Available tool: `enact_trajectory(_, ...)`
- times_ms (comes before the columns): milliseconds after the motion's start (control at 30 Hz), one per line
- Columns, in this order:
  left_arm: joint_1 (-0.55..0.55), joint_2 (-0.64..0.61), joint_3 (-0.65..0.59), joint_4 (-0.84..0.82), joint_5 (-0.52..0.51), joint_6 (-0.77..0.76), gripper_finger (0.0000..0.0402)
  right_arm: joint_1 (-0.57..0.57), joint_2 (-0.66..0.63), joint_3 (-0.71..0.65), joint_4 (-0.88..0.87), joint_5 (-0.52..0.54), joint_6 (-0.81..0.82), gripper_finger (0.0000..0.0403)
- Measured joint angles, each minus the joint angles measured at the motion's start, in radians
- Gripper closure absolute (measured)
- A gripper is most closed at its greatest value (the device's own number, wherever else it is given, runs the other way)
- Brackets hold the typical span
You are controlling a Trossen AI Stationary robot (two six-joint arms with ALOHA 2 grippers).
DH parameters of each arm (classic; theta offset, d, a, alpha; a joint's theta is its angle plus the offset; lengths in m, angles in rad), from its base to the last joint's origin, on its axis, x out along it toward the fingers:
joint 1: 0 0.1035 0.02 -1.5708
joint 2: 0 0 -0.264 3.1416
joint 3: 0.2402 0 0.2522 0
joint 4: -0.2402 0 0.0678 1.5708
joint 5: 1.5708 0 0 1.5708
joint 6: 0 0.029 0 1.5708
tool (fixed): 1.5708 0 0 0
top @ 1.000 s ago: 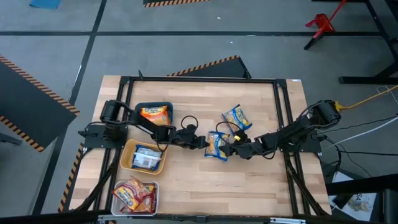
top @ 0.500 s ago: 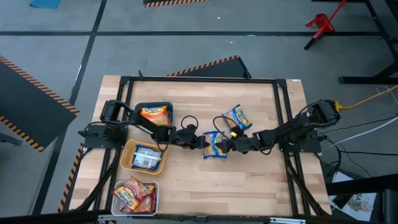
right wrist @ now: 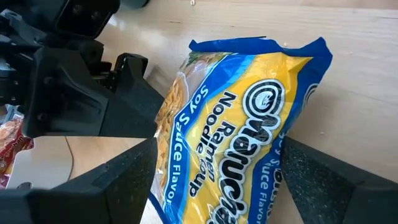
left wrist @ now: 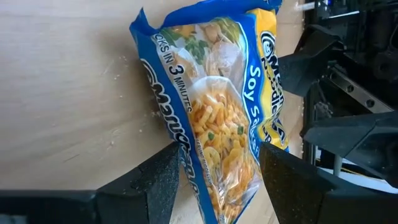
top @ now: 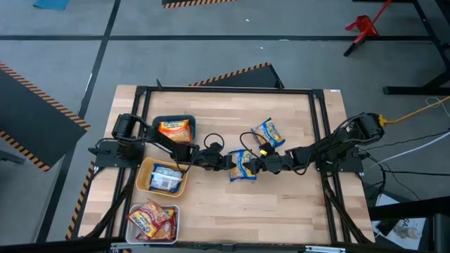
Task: Sort Maruchan noodles
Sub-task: Put the bottom blue noodle pack into the yellow bin
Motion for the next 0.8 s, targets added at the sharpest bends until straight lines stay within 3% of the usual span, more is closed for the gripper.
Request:
enact_trajectory(567, 0.0, 0.002, -0.002, 0.001, -0.021, 0.003, 0.0194, 0.0, 0.0, 0.0, 0.042, -0.001, -0.023, 0.0087)
enact_trajectory(800, -0.008, 0.002, -0.003, 0.007, -0.044, 0.009, 0.0245, 0.0, 0.0, 0.0, 0.04, 0.0, -0.028, 0.0087)
